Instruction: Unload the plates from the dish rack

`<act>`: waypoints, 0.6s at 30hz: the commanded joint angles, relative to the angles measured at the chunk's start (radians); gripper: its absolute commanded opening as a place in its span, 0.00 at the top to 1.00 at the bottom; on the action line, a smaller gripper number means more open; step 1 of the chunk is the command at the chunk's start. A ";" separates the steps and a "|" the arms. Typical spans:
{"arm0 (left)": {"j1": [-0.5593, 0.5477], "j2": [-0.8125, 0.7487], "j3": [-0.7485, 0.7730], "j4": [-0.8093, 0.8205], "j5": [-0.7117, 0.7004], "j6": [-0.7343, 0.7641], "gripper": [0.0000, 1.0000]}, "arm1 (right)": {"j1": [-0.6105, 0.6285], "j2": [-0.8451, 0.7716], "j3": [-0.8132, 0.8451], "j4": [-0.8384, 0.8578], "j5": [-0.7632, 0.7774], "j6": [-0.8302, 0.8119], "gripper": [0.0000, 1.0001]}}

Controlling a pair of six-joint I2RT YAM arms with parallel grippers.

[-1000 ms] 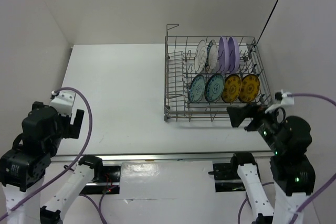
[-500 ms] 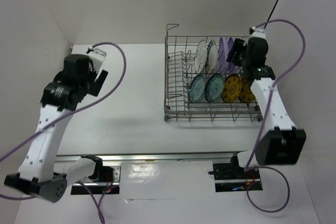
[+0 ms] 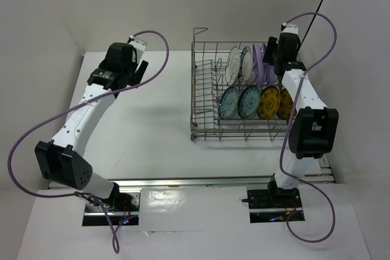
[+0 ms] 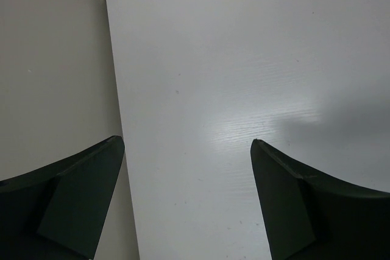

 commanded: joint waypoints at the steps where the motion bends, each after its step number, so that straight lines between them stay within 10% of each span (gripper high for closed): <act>1: 0.000 0.013 0.047 0.040 -0.022 -0.031 0.01 | -0.005 -0.032 0.057 0.072 0.046 -0.037 0.40; 18: -0.009 -0.051 0.002 0.021 -0.006 -0.040 0.01 | 0.016 0.133 0.118 0.080 0.157 -0.142 0.37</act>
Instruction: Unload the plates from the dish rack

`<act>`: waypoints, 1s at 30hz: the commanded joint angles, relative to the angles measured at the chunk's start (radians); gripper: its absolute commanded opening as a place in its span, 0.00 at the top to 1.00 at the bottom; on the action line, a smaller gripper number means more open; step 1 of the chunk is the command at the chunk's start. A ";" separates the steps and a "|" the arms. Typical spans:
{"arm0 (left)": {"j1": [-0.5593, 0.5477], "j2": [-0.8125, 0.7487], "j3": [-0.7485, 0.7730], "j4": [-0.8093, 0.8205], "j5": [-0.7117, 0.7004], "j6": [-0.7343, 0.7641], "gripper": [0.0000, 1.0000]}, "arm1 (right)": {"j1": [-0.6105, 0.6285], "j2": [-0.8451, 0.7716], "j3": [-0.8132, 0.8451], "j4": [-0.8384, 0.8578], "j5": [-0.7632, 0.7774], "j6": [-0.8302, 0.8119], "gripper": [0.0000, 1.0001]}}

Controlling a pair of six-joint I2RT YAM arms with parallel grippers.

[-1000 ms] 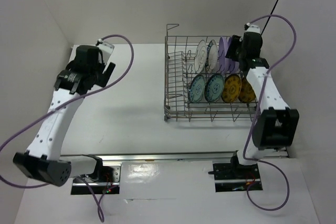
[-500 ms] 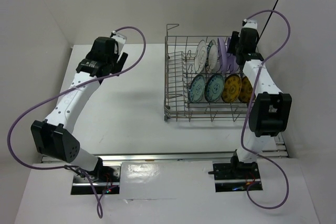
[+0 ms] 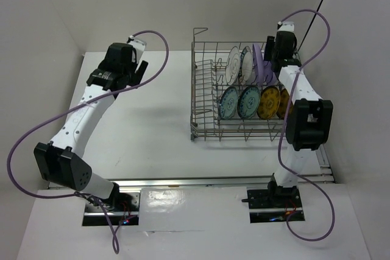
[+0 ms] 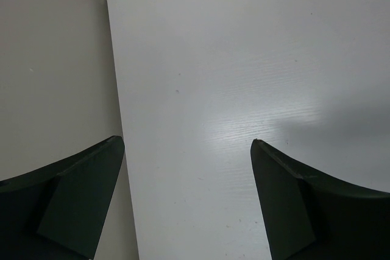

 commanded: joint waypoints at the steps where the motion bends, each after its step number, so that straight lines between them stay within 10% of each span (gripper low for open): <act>1: -0.003 -0.058 -0.012 0.023 -0.004 -0.037 0.01 | 0.013 0.051 0.046 0.042 0.086 -0.018 0.39; 5: -0.003 -0.080 -0.034 0.003 0.005 -0.048 0.01 | 0.023 0.074 0.067 0.039 0.097 -0.018 0.47; 11: -0.003 -0.100 -0.034 -0.015 0.014 -0.048 0.01 | 0.088 0.025 0.101 0.080 0.260 -0.126 0.99; 21: -0.030 -0.109 -0.016 -0.037 0.062 -0.079 0.02 | 0.108 -0.034 0.185 0.399 0.547 -0.520 1.00; 30: -0.030 -0.109 0.069 -0.095 0.307 -0.237 0.00 | 0.180 -0.090 0.470 0.039 0.422 -0.307 1.00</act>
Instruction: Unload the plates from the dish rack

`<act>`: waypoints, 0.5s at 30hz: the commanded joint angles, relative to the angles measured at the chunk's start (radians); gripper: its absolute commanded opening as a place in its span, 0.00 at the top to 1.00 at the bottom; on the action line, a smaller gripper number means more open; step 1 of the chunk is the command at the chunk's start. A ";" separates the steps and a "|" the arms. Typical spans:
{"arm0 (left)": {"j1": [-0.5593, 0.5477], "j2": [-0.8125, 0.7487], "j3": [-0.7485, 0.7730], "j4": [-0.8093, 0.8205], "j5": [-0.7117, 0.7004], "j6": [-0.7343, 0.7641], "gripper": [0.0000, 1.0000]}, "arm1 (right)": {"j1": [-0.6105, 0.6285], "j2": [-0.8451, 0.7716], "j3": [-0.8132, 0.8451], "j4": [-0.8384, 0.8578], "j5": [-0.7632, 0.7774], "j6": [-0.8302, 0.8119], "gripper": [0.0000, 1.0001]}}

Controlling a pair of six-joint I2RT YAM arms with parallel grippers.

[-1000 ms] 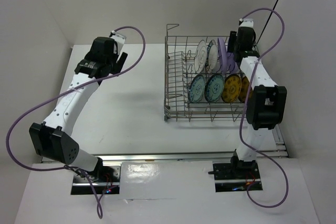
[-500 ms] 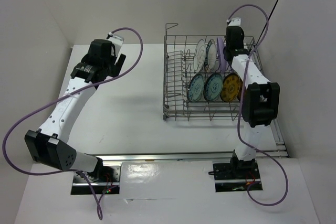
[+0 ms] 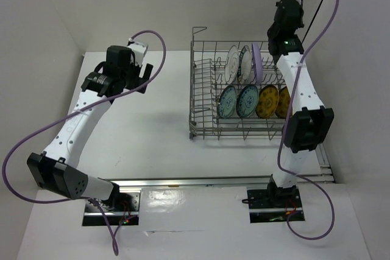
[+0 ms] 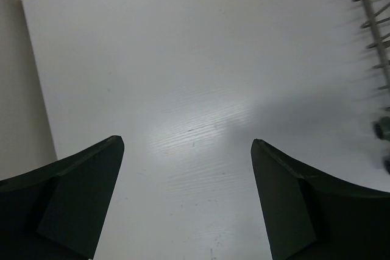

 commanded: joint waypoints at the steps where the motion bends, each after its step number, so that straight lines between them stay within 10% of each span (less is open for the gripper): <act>1: -0.003 -0.032 0.089 -0.006 0.154 -0.109 0.00 | 0.078 -0.106 0.126 -0.180 -0.089 0.164 1.00; 5: 0.012 -0.032 0.176 -0.017 0.352 -0.170 0.00 | 0.129 -0.207 0.134 -0.357 -0.502 0.486 1.00; 15: 0.083 0.025 0.195 0.076 0.806 -0.262 0.00 | 0.182 -0.205 -0.297 0.134 -1.411 0.987 1.00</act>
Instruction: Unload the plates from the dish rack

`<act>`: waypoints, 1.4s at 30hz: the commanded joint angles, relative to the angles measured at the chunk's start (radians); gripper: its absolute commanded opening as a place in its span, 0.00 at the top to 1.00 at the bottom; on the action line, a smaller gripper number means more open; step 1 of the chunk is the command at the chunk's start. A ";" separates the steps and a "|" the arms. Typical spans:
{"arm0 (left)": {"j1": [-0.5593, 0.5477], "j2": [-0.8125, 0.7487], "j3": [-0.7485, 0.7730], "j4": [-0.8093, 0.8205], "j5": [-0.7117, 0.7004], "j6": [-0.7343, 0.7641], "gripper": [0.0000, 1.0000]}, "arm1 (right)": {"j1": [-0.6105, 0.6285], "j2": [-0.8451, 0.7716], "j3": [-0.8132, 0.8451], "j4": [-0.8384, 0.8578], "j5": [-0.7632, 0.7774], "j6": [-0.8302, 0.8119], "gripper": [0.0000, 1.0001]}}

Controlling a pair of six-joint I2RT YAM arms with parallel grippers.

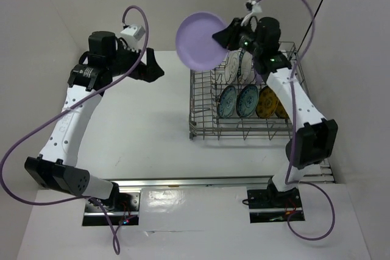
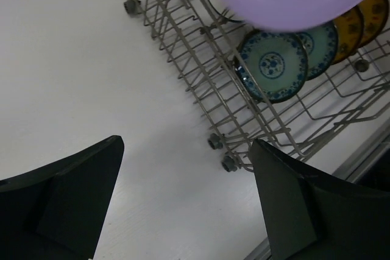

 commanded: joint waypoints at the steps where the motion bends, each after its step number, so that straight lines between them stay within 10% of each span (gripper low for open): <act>1: 0.014 0.021 0.022 0.080 0.161 -0.039 0.00 | 0.047 0.056 -0.075 0.232 -0.368 0.225 1.00; 15: 0.014 0.043 -0.060 0.081 -0.086 -0.017 0.03 | 0.173 0.085 -0.183 0.384 -0.480 0.314 1.00; 18: 0.014 0.043 -0.060 0.081 -0.015 -0.008 0.27 | 0.196 0.108 -0.183 0.384 -0.490 0.314 1.00; 19: 0.014 0.043 -0.060 0.071 -0.003 -0.008 0.57 | 0.208 0.108 -0.195 0.395 -0.490 0.314 1.00; 23: 0.014 0.043 -0.051 0.017 0.029 -0.023 1.00 | 0.217 0.119 -0.204 0.421 -0.490 0.327 1.00; 28: 0.048 0.015 -0.031 -0.056 0.075 -0.068 1.00 | 0.227 0.154 -0.158 0.346 -0.480 0.304 1.00; 36: 0.173 -0.008 0.016 -0.057 0.132 -0.222 1.00 | 0.227 0.165 -0.041 0.209 -0.379 0.155 0.32; 42: 0.244 0.006 -0.033 -0.018 0.068 -0.327 1.00 | 0.124 0.075 0.010 0.056 -0.203 0.057 0.22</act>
